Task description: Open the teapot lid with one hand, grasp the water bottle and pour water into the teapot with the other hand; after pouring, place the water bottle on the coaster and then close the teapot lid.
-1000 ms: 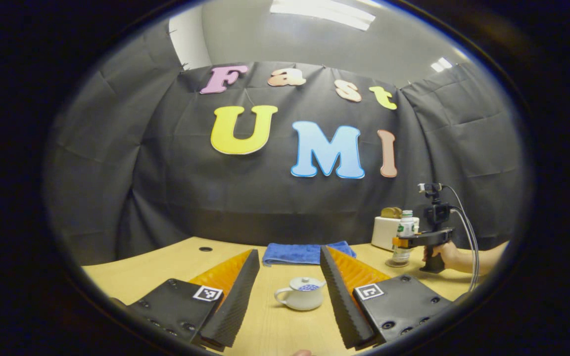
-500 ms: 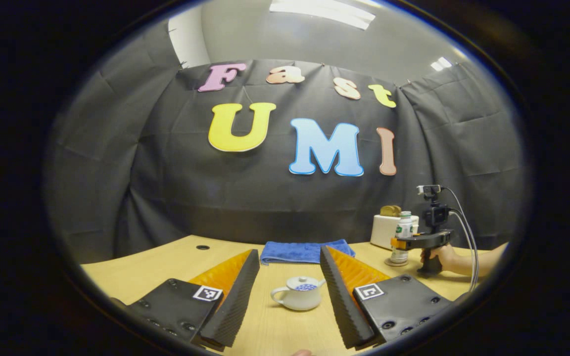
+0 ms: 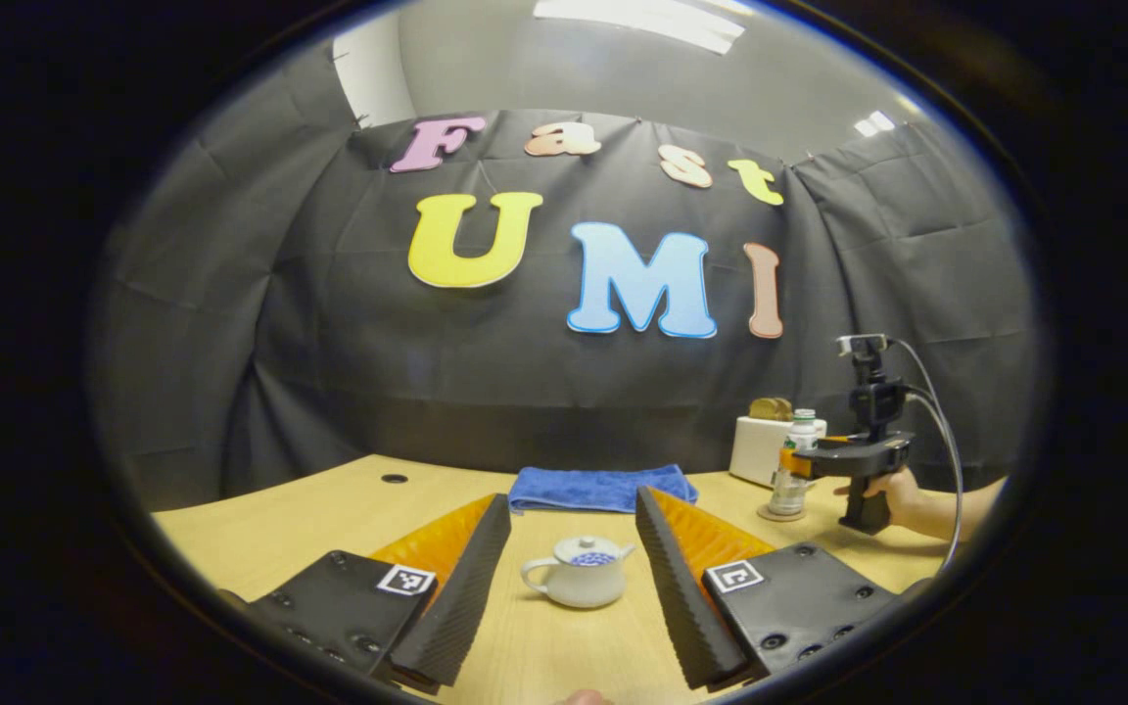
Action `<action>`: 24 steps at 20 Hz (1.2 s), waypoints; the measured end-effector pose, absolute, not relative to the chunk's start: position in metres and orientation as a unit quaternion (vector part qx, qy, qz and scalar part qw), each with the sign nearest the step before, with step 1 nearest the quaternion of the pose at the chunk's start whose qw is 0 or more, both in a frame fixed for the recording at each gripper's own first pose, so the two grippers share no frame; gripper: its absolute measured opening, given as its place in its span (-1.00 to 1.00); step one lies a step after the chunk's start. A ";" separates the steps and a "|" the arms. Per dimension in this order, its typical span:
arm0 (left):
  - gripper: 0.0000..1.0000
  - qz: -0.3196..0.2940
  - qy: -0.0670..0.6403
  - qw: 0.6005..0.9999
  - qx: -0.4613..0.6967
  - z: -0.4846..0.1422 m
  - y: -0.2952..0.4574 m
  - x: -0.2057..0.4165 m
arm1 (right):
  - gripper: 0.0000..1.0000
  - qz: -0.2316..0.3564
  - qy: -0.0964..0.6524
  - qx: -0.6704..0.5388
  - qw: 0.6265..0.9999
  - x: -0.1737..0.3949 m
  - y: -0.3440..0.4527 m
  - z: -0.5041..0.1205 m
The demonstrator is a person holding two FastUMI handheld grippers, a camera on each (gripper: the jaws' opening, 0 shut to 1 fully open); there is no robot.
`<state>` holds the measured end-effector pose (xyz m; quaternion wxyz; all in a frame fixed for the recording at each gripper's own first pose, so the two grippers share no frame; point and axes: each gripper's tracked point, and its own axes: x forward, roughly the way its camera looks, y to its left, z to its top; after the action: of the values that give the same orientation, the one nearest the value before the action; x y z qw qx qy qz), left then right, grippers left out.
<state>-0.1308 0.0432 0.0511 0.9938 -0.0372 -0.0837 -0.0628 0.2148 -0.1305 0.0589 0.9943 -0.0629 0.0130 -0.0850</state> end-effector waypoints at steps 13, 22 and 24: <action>0.99 -0.068 -0.052 0.996 -0.007 0.003 -0.052 -0.138 | 0.92 -0.024 -0.015 0.009 1.000 0.003 0.002 0.024; 1.00 -0.025 -0.041 0.999 0.009 -0.007 -0.052 -0.151 | 0.92 -0.027 -0.008 -0.016 0.999 -0.010 0.012 0.003; 1.00 -0.028 -0.041 0.999 0.008 -0.005 -0.056 -0.150 | 0.92 -0.032 -0.006 -0.017 0.999 -0.009 0.010 0.003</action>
<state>-0.1502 -0.0562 -0.0054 0.9987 0.0079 -0.0410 -0.0283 -0.0090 0.0105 0.0025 0.9993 -0.0170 -0.0056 -0.0320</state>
